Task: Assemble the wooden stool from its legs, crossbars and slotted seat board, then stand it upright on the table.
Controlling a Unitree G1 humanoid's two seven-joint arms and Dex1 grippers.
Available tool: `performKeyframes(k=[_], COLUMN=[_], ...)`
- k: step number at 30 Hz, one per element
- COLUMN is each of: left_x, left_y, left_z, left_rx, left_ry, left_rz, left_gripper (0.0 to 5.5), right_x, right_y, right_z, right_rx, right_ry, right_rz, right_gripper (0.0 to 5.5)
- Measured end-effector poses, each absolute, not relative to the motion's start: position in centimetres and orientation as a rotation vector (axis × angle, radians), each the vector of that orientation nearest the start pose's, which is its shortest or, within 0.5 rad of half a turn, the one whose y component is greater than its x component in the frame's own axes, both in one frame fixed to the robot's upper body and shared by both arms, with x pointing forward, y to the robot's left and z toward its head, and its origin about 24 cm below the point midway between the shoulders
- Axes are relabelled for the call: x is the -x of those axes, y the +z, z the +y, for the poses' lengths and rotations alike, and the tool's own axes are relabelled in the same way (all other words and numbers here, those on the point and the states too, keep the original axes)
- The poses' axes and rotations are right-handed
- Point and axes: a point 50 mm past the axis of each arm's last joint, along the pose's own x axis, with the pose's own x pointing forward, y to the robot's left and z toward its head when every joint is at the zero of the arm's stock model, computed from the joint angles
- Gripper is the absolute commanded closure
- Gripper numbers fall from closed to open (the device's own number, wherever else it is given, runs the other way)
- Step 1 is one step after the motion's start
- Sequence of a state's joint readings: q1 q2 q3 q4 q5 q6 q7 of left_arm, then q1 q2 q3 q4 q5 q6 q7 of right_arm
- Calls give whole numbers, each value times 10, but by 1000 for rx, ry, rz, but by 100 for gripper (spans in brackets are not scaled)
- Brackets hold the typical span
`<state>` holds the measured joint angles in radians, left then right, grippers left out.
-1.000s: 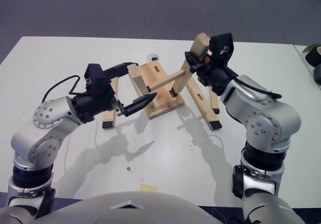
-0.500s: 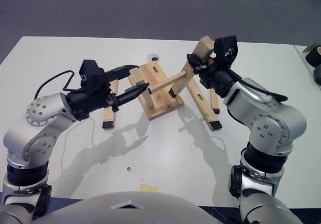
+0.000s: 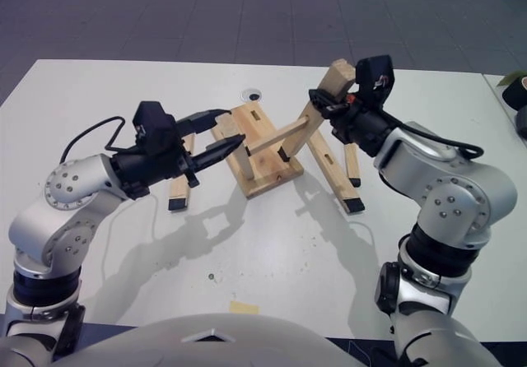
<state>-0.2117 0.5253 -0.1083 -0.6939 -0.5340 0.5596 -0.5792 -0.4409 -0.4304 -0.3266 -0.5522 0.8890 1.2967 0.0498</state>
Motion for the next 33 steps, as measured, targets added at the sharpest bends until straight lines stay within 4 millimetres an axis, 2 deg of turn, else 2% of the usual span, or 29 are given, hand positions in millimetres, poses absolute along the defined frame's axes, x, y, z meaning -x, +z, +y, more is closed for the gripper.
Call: performKeyframes(k=[5,14,27,33], left_x=[-213,-214,-224,-232], left_y=[180,178,173,175], left_z=[114,115,118,122], left_rx=[-263,-274,-267,-246], left_ry=[-1066,-1059,-1035,-1037], left_rz=[-184,-188,-160,-150], left_gripper=[348,348,348,348], right_x=[-258,-262,-271,-274], right_y=[191,185,172,170], right_z=[-178,-177,-170,-167], right_rx=[-114,-80,-146,-121], right_ry=[498,506,475,464], right_rz=[254,269,287,217], right_gripper=[448,448,447,447])
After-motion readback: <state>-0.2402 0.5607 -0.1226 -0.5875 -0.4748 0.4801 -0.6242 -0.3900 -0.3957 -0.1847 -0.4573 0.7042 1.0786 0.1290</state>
